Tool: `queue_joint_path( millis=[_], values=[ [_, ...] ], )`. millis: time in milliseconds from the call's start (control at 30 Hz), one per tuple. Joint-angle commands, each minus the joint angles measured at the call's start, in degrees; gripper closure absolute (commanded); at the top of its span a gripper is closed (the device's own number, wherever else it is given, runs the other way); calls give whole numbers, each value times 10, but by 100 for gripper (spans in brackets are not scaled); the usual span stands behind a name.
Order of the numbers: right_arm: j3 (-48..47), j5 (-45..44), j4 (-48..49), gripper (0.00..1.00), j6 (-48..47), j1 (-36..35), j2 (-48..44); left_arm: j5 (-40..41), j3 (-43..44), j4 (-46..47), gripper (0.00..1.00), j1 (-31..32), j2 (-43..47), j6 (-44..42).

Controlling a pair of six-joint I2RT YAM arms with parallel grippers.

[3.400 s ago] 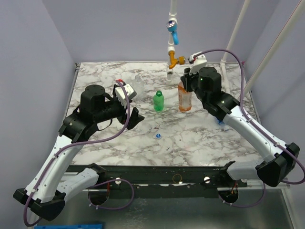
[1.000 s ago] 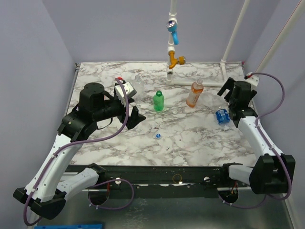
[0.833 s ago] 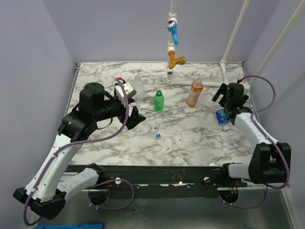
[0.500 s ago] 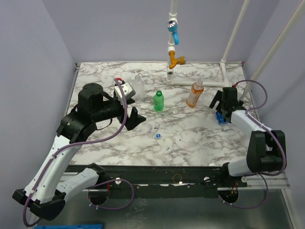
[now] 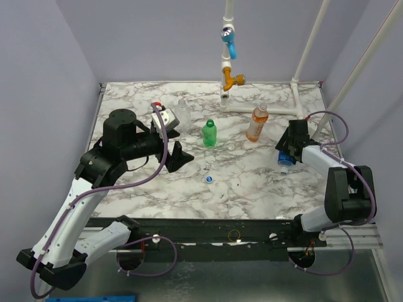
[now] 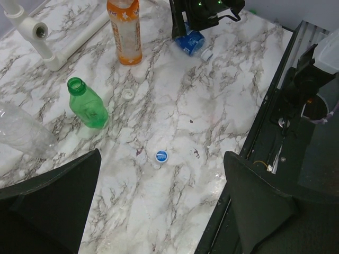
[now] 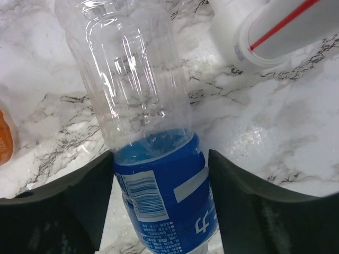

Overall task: Unscrew the bottle caps
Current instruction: Pick up the plastic bottle at the center of the board.

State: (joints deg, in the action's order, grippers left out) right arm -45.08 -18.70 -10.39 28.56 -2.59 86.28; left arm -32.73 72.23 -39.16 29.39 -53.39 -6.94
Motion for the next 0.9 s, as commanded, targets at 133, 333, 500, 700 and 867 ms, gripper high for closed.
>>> queue_joint_path(
  millis=[133,333,500,700,867],
  values=[
    [29,8,-49,40,44,-34,-95,-61,16,-2,1,1,2,-26],
    [23,65,-137,46,62,-51,-256,-129,34,3,1,3,-8,-82],
    [-68,242,-226,51,42,-54,-378,-144,36,24,1,6,3,-216],
    [-229,525,-247,54,46,-55,-352,-113,18,86,1,12,22,-456],
    [-315,632,-215,53,70,-61,-302,-108,-45,130,1,20,52,-731]
  ],
)
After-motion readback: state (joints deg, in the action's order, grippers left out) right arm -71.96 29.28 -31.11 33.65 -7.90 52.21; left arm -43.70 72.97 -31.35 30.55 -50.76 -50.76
